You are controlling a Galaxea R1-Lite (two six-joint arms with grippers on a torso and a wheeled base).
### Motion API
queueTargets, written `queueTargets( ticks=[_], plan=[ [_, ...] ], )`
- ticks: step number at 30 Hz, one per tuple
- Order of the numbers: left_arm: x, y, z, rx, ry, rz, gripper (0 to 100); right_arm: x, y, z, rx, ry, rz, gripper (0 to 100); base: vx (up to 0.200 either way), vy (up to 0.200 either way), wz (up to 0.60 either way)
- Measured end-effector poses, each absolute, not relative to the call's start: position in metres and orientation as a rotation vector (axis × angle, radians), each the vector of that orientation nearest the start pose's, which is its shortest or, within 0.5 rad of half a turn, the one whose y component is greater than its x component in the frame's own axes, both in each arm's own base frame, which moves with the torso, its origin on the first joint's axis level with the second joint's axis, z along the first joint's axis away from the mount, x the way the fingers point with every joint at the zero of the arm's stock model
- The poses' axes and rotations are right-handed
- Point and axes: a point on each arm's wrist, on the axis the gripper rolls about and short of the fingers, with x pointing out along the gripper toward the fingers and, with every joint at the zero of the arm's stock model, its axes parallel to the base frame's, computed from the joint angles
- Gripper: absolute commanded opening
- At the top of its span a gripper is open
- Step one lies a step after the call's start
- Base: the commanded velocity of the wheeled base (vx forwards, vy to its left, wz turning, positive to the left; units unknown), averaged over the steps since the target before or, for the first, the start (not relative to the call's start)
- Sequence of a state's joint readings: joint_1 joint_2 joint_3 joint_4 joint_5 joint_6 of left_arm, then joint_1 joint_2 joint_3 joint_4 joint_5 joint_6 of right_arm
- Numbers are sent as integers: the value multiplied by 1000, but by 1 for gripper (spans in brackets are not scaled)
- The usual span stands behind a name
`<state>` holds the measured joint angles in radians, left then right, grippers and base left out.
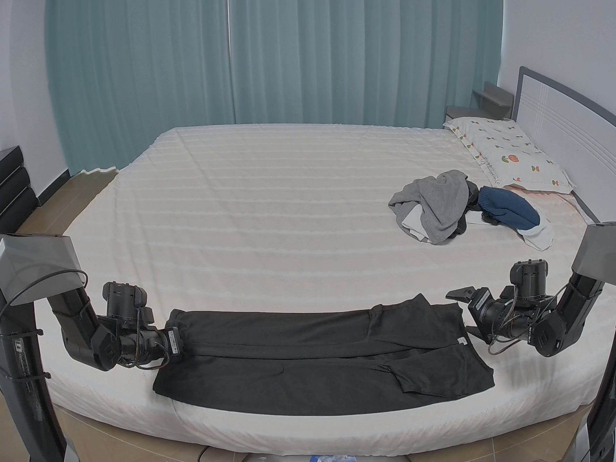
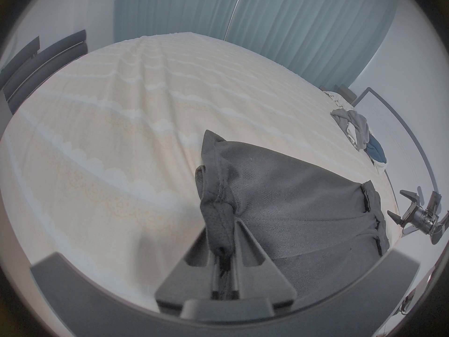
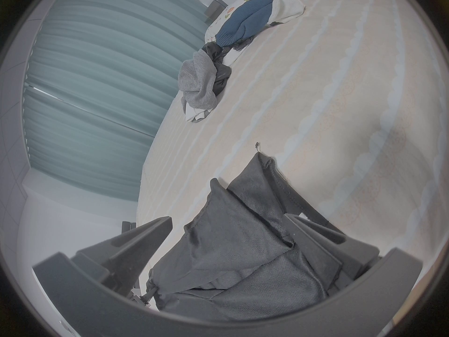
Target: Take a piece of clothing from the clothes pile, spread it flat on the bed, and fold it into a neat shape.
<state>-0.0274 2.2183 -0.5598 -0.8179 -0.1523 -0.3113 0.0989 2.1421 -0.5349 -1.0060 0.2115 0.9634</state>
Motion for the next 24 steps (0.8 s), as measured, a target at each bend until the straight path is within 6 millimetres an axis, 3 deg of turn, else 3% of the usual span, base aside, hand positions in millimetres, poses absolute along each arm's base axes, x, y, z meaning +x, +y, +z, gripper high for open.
queueTargets(
  ticks=[18,19,24],
  plan=[
    [307,-15,-7,-346,838,-44,0,314,35,18,960,698,-13,100,0,0,0],
    [307,-15,-8,-346,839,-44,100,314,35,18,961,699,-13,100,0,0,0],
    [306,-15,-7,-356,836,-47,100,313,35,18,960,699,-14,100,0,0,0]
  ],
)
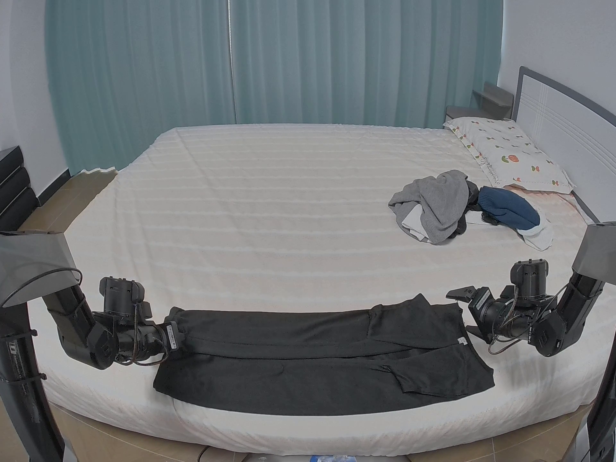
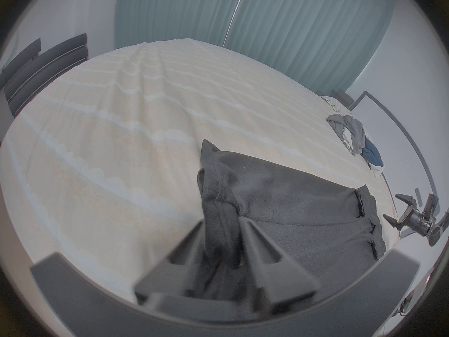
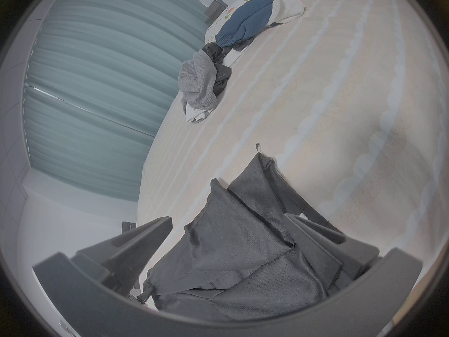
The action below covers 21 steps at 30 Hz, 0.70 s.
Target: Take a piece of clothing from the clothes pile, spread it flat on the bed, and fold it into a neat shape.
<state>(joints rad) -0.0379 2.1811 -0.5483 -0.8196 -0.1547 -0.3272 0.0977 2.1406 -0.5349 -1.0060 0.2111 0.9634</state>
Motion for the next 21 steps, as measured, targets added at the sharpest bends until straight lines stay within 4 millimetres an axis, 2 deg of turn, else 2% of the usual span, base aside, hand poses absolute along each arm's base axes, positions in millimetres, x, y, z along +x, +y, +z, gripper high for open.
queueTargets(
  ticks=[9,10,21],
  plan=[
    [303,-24,-9,-352,852,-73,100,314,35,18,960,699,-14,100,0,0,0],
    [303,-25,-9,-350,854,-75,0,314,35,18,960,698,-13,100,0,0,0],
    [296,-28,-7,-332,864,-81,0,314,34,19,961,694,-16,100,0,0,0]
  ],
)
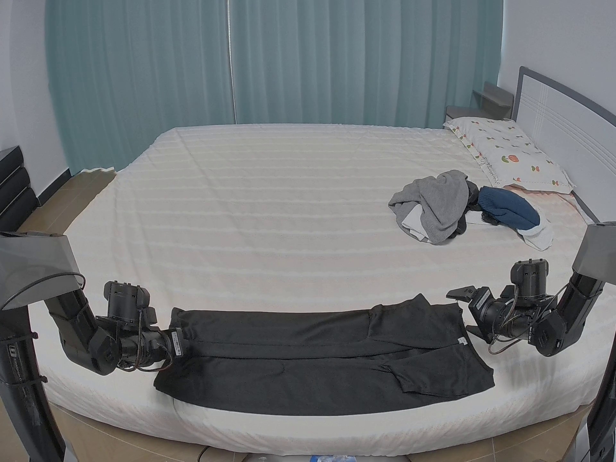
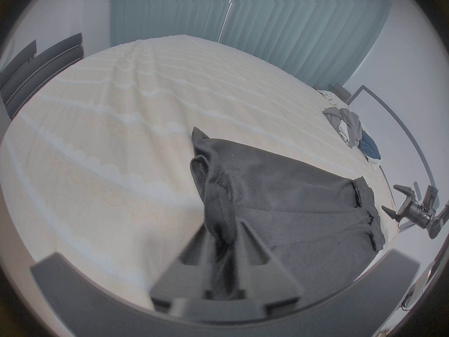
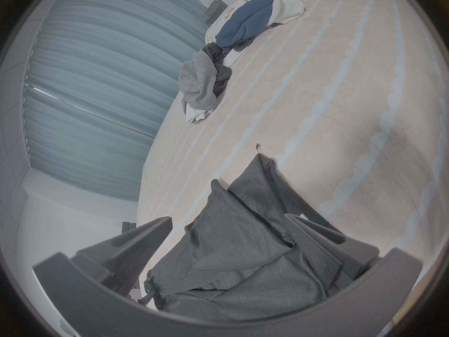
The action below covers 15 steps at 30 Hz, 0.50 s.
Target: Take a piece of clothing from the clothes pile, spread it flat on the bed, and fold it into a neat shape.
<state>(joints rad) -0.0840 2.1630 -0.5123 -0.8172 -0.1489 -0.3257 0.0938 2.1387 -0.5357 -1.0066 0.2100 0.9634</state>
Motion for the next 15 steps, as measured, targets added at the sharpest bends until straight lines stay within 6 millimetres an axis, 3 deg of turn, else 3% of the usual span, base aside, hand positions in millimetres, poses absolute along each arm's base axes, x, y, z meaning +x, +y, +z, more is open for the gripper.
queueTargets(
  ticks=[15],
  plan=[
    [300,-29,5,-312,806,-37,0,315,27,23,969,670,-27,100,0,0,0]
  ],
)
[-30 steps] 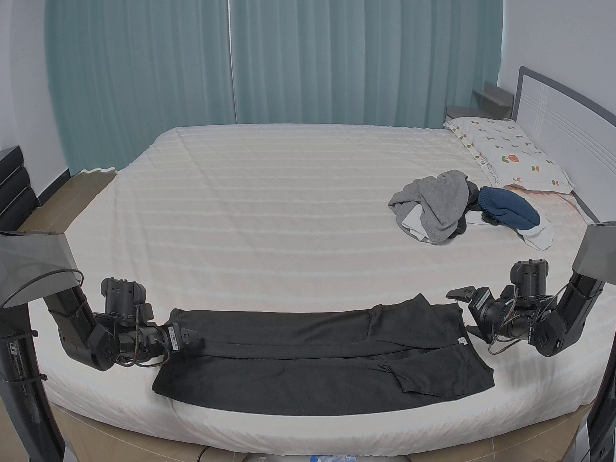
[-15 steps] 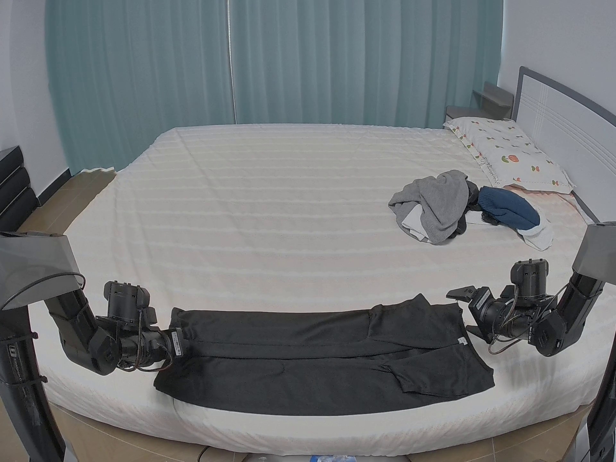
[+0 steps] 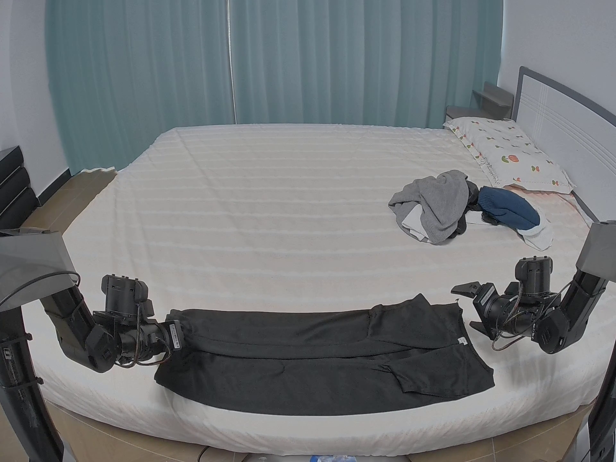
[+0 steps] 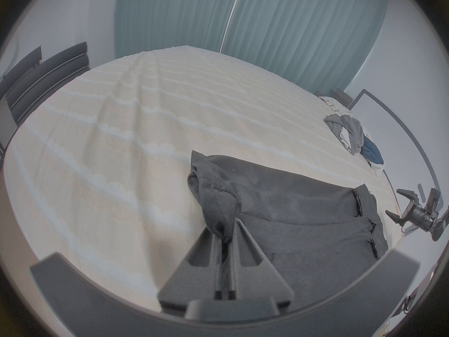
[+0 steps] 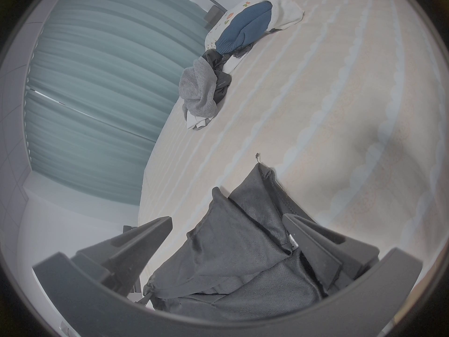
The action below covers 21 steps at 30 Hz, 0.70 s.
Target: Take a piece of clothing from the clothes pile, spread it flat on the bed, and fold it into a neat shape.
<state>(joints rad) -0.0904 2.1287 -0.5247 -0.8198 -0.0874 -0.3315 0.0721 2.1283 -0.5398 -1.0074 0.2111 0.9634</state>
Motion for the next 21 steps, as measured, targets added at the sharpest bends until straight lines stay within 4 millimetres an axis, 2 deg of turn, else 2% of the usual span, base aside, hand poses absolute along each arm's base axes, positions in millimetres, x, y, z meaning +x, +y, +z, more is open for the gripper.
queueTargets(
  ticks=[4,11,20,21],
  plan=[
    [300,-30,5,-312,804,-40,0,315,27,23,969,668,-27,100,0,0,0],
    [300,-31,5,-313,804,-43,0,315,26,26,971,658,-25,100,-200,0,0],
    [305,-32,8,-387,785,-19,0,315,26,27,971,655,-25,100,0,0,0],
    [307,-33,9,-408,780,-13,0,315,26,27,971,656,-24,100,0,-200,0]
  ],
)
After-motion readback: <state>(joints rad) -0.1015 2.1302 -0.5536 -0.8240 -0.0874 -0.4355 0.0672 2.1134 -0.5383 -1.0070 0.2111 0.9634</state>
